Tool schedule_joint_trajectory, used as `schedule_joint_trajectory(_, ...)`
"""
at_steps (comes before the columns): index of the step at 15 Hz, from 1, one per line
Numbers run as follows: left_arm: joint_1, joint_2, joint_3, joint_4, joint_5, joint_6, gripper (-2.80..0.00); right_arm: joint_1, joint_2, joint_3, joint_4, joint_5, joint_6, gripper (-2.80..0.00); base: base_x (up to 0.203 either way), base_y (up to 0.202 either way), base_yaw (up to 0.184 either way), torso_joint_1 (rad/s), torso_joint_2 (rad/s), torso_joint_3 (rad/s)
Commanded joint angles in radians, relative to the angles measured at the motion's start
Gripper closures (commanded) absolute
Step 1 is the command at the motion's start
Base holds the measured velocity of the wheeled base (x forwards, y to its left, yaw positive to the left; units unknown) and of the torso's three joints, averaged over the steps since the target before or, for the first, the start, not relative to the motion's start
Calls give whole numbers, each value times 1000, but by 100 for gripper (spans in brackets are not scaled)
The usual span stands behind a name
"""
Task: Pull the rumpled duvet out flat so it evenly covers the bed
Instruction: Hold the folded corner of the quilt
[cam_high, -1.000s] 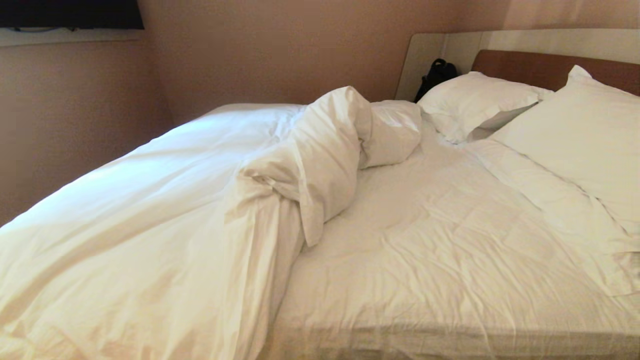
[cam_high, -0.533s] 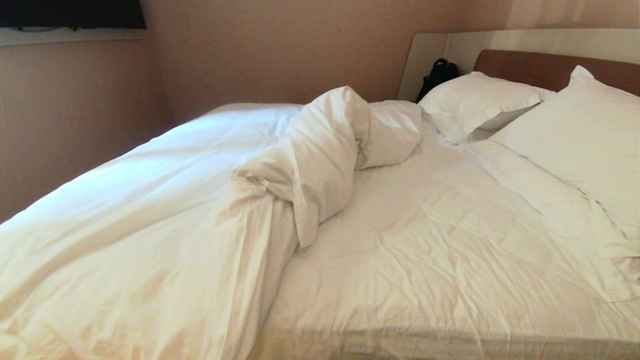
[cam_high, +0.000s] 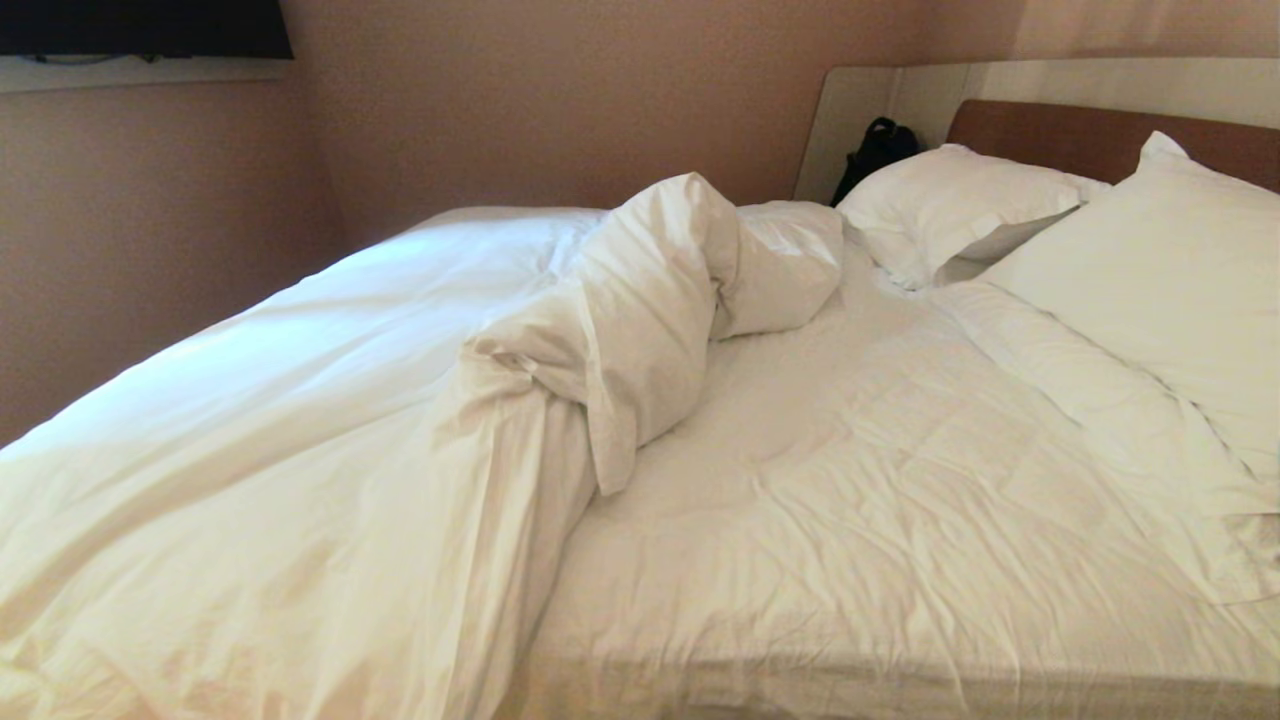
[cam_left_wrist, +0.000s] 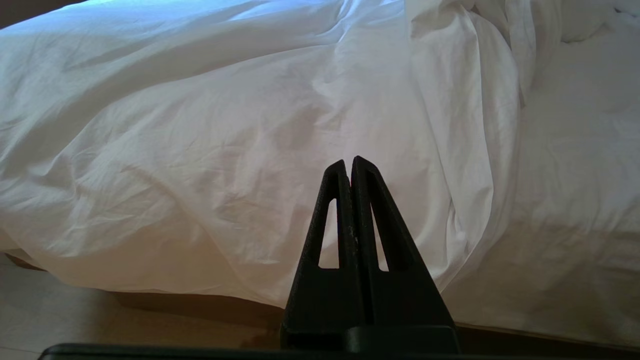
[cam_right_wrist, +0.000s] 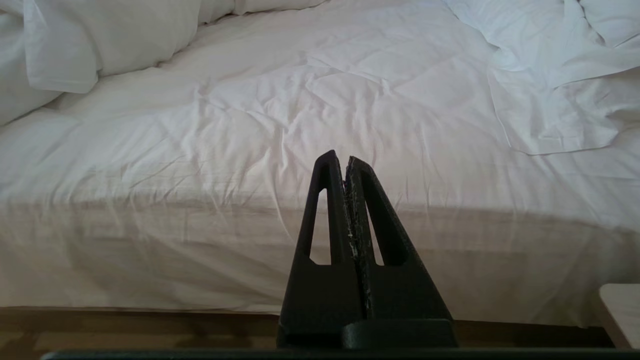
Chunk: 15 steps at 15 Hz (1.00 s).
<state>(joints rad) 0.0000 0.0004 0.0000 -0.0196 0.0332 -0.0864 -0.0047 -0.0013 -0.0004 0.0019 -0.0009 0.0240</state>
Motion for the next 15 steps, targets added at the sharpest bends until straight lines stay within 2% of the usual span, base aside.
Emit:
schedule_joint_trajectory(1, 0, 0, 0, 0, 1, -1, 0, 0, 1, -12, 2, -2, -2, 0, 0, 0, 0, 0, 0, 0)
schedule_joint_trajectory(4, 2, 0, 0, 0, 1, -1, 0, 0, 19, -150, 67, 4, -2, 0, 0, 0, 0, 0, 0, 0)
schedule_joint_trajectory(7, 0, 0, 0, 0, 1, -1, 0, 3, 142, -281, 129, 18, 2, 0, 0, 0, 0, 0, 0, 0)
schedule_joint_trajectory(9, 0, 0, 0, 0, 1, -1, 0, 8, 338, -326, 55, 33, 10, 0, 0, 0, 0, 0, 0, 0)
schedule_joint_trajectory(11, 0, 0, 0, 0, 1, -1, 0, 13, 522, -348, -73, 46, -1, 0, 0, 0, 0, 0, 0, 0)
schedule_joint_trajectory(13, 0, 0, 0, 0, 1, -1, 0, 16, 653, -364, -197, 127, -73, 0, 0, 0, 0, 0, 0, 0)
schedule_joint_trajectory(15, 0, 0, 0, 0, 1, -1, 0, 18, 766, -407, -229, 187, -90, 0, 0, 0, 0, 0, 0, 0)
